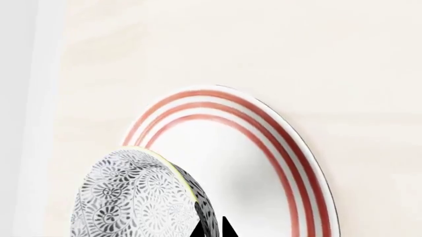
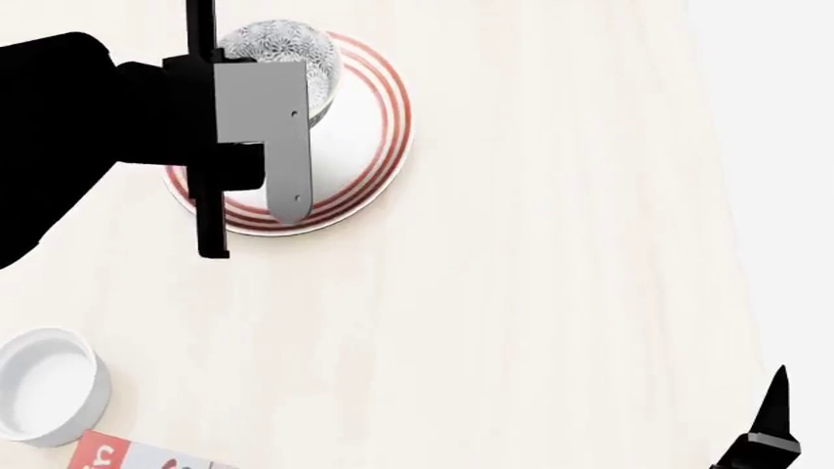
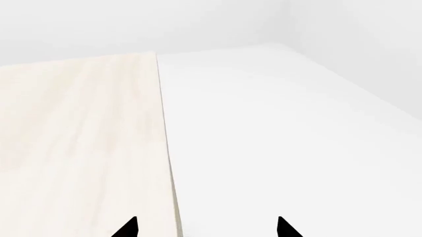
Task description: Pick the akita bowl next to the ramekin and place it on the plate.
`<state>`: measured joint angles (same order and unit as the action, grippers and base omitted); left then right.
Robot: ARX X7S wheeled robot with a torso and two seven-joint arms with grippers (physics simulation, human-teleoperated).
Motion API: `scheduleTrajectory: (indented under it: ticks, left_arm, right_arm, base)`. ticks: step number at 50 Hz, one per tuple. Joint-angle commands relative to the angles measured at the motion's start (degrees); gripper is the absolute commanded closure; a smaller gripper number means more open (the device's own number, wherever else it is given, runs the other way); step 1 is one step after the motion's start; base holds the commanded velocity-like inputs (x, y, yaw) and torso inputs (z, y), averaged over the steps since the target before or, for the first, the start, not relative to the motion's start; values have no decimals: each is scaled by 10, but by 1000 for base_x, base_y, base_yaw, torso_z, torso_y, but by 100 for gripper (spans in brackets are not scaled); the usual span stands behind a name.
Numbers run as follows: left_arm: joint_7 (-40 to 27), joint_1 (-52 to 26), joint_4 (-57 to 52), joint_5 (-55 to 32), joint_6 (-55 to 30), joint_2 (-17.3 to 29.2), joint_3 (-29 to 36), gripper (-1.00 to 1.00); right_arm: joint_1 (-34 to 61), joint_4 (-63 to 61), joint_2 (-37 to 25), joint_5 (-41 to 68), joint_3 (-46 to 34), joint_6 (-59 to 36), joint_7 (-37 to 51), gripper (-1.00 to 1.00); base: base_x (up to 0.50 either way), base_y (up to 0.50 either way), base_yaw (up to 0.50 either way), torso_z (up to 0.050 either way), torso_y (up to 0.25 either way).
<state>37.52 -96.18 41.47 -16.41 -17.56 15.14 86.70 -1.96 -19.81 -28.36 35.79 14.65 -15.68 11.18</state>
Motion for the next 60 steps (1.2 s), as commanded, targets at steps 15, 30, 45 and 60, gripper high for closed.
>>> scheduleTrajectory:
  ticks: [15,30,45,60]
  left_arm:
    - [5,3,1,-6,14,-11,-35,100]
    - [4,2,5,-2,6,-15,-33,100]
    - [2,3,-5,-7,-3,-9,-38,100]
    - [-5,7,4,-3,5,-14,-39,100]
  right_arm:
    - [-2,0,9,-7,14,3,-7,-100]
    - [-1,3,9,-9,11,5,-7,-100]
    - [2,11,11,-13,8,11,-9,-100]
    - [1,7,8,-9,9,8,-6,-100]
  base:
    - [0,0,0,0,0]
    - [0,0,0,0,-79]
    - [0,0,0,0,0]
    - [0,0,0,0,0]
